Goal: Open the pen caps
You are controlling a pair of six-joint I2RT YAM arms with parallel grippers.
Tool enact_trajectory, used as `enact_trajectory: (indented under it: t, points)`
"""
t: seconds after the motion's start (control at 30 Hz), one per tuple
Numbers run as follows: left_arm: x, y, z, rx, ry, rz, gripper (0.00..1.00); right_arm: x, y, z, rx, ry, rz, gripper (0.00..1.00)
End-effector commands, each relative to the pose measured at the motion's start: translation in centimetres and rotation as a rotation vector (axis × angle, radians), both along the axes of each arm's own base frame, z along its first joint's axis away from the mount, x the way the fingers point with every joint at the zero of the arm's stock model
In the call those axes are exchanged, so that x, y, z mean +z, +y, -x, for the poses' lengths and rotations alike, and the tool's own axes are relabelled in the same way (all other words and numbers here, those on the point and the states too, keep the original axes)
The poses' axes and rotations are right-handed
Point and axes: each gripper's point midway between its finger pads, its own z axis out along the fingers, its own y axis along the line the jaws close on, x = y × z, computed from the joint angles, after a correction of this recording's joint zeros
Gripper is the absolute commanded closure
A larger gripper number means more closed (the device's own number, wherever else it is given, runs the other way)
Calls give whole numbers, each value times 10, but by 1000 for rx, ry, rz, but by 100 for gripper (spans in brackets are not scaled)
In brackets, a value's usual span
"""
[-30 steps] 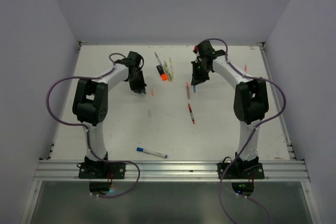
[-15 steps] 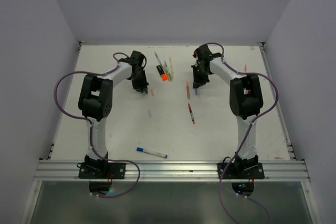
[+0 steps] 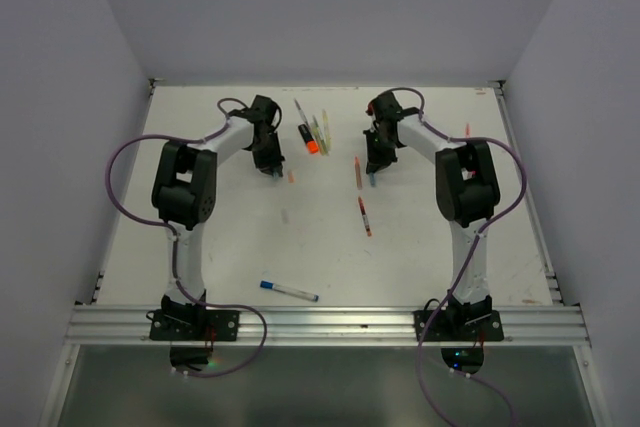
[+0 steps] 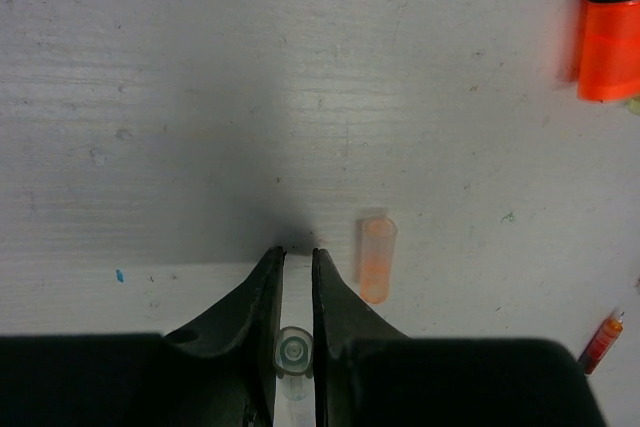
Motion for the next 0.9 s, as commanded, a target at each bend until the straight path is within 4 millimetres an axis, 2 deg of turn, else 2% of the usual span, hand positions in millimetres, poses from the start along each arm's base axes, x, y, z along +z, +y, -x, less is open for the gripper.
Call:
enact_trajectory:
  t: [0.0, 0.27, 0.43, 0.73, 0.87]
  points:
    - [-9, 1, 5, -26, 17, -42, 84, 1, 6, -4, 0, -21, -20, 93]
    - [-17, 9, 12, -16, 31, -84, 66, -3, 8, -1, -1, -7, -31, 90]
    - [-16, 13, 14, -7, 33, -96, 64, -4, 8, 1, 3, 2, -34, 88]
    - [-1, 13, 11, 7, -7, -82, 61, 1, 14, 2, 4, 9, -70, 74]
    - [15, 11, 9, 14, -46, -55, 55, 17, 19, -1, -3, -20, -103, 70]
